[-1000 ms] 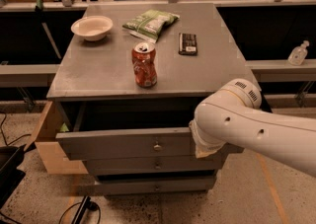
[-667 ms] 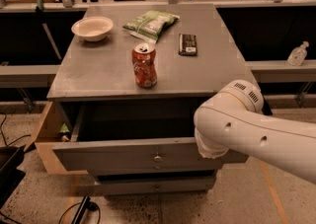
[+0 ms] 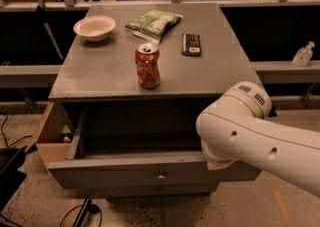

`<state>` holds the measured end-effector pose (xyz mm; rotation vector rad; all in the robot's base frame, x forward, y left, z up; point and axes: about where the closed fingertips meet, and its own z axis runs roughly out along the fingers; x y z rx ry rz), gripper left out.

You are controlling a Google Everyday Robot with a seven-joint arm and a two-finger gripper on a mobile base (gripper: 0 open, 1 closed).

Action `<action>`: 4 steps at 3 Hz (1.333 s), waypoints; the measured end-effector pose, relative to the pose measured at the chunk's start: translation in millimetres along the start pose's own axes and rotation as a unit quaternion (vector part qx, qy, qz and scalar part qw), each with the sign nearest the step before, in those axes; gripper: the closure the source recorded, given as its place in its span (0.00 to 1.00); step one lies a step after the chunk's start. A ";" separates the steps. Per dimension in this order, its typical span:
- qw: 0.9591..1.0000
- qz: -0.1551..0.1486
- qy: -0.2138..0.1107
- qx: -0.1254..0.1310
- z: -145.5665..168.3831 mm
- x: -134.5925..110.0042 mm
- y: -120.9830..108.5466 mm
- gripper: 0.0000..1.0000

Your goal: Open top drawer

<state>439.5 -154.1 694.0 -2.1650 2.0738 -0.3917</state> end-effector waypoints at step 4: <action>0.999 0.017 0.025 0.025 -51.4 17.5 12.7 1.00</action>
Offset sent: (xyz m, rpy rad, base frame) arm -0.1389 -0.0284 0.1012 -0.1548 -0.0465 -0.2478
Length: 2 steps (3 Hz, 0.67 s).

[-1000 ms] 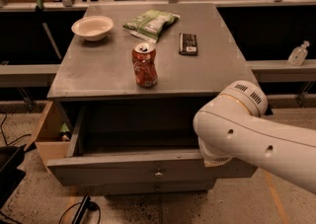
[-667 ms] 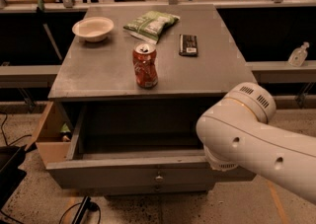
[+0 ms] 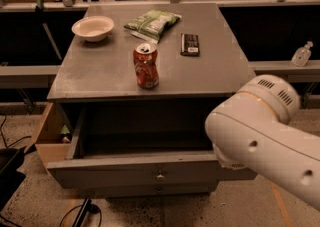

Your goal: Open top drawer

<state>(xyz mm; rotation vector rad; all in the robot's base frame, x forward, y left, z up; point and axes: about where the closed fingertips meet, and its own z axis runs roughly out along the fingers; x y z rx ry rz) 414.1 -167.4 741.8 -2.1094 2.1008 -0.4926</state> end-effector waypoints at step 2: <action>0.997 -0.012 -0.016 0.070 -70.2 44.4 -27.2 1.00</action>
Offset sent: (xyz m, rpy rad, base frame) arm 0.0094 -0.0495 0.1135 0.0487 -0.2026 0.0966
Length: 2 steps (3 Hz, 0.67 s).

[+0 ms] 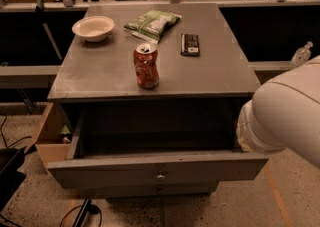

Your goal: Open top drawer

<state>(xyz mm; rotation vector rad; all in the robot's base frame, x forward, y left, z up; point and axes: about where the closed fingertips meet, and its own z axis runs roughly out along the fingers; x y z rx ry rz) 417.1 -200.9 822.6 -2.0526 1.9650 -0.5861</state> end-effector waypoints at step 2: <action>0.995 -0.026 -0.086 0.039 44.9 9.9 -33.4 1.00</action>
Offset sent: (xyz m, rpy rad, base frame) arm 0.0966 -0.0140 -0.0538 0.2354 -0.0919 0.2312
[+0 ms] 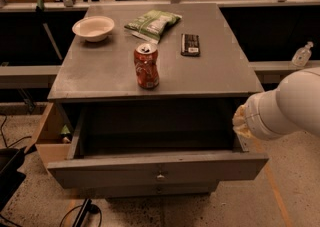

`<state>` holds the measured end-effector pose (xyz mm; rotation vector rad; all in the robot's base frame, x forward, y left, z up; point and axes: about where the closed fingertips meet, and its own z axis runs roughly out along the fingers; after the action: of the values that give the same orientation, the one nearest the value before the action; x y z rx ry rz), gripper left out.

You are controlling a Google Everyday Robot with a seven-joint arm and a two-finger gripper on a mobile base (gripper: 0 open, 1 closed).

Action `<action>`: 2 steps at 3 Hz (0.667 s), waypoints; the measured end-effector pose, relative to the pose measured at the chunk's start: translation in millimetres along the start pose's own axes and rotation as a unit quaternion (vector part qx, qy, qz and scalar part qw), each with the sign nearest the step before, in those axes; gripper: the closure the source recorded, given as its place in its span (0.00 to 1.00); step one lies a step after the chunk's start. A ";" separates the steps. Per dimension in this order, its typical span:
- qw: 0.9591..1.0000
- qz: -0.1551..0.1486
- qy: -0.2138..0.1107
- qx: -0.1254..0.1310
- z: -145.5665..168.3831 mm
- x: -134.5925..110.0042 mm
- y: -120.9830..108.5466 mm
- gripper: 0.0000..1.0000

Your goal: Open top drawer

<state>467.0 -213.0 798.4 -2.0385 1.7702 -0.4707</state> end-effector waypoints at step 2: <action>0.997 -0.025 -0.067 -0.006 80.2 -6.3 -29.3 1.00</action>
Offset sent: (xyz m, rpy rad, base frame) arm 0.0950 0.0271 -0.0813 0.1143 0.0504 0.1383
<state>531.1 -197.0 743.9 -2.0746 1.6511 -0.3295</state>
